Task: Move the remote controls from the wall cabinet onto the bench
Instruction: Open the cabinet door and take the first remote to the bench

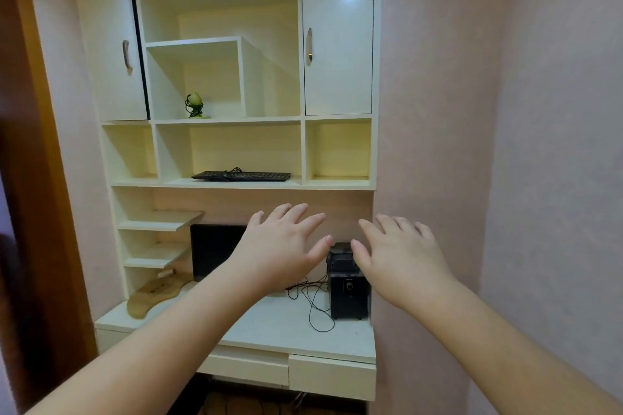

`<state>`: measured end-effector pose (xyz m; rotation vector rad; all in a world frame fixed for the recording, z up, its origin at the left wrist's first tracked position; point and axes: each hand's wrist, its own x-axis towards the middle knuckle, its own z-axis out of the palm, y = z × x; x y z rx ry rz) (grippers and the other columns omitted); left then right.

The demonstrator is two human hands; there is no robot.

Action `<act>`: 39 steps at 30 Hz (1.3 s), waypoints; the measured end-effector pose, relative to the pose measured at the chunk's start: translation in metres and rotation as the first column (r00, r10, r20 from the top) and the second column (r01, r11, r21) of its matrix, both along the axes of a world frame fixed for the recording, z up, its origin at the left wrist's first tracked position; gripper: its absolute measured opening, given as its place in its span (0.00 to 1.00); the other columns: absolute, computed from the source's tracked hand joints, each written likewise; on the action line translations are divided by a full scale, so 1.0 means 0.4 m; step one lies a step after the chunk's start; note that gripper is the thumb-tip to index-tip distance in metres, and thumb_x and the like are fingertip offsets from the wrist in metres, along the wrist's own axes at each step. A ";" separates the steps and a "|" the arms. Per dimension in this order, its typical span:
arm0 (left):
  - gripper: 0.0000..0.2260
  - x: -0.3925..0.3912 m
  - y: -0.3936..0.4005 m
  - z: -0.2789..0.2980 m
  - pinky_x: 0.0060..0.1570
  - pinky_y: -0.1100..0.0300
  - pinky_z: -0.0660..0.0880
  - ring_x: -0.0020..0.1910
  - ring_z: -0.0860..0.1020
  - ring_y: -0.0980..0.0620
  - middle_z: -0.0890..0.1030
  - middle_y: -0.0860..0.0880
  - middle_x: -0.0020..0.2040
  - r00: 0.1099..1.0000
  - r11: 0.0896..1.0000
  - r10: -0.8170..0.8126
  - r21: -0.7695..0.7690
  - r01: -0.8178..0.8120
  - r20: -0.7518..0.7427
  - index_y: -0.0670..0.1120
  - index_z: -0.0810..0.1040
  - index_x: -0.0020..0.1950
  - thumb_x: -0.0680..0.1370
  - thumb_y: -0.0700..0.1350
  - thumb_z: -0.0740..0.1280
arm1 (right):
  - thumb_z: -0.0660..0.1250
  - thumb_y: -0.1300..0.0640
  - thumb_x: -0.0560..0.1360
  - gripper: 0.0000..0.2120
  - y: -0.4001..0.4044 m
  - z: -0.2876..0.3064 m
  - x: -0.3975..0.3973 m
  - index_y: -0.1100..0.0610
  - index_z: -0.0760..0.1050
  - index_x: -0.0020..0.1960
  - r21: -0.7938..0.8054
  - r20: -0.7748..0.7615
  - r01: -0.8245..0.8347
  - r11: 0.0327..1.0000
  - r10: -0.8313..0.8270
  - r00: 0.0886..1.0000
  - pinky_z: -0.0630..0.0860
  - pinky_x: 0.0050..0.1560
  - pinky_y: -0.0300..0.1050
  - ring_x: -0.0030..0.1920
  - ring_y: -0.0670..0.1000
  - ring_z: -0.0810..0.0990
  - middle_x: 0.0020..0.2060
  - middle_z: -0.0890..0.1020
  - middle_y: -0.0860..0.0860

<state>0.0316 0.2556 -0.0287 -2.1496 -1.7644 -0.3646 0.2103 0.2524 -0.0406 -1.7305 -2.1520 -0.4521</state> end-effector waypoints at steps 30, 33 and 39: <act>0.26 -0.335 0.680 0.000 0.73 0.45 0.55 0.77 0.54 0.51 0.58 0.53 0.78 0.991 0.995 -0.091 0.042 0.087 0.094 0.58 0.56 0.77 0.80 0.63 0.48 | 0.47 0.41 0.80 0.25 0.650 0.025 -0.335 0.48 0.57 0.74 0.039 0.058 0.007 0.999 -0.009 0.998 0.59 0.69 0.50 0.72 0.52 0.62 0.71 0.66 0.49; 0.26 -0.295 0.753 0.014 0.73 0.46 0.56 0.77 0.54 0.52 0.58 0.53 0.78 0.991 0.993 -0.107 0.068 0.101 0.081 0.58 0.57 0.76 0.80 0.63 0.49 | 0.47 0.41 0.80 0.24 0.717 0.032 -0.295 0.47 0.58 0.74 0.062 0.056 0.006 0.998 -0.009 0.998 0.60 0.67 0.49 0.71 0.52 0.63 0.71 0.67 0.48; 0.26 -0.188 0.911 0.061 0.72 0.47 0.57 0.76 0.55 0.52 0.59 0.53 0.78 0.991 0.990 -0.119 0.089 0.114 0.059 0.58 0.57 0.77 0.80 0.63 0.49 | 0.48 0.42 0.80 0.25 0.864 0.069 -0.186 0.47 0.58 0.75 0.102 0.024 0.004 0.995 -0.006 1.000 0.61 0.67 0.49 0.71 0.51 0.63 0.71 0.67 0.48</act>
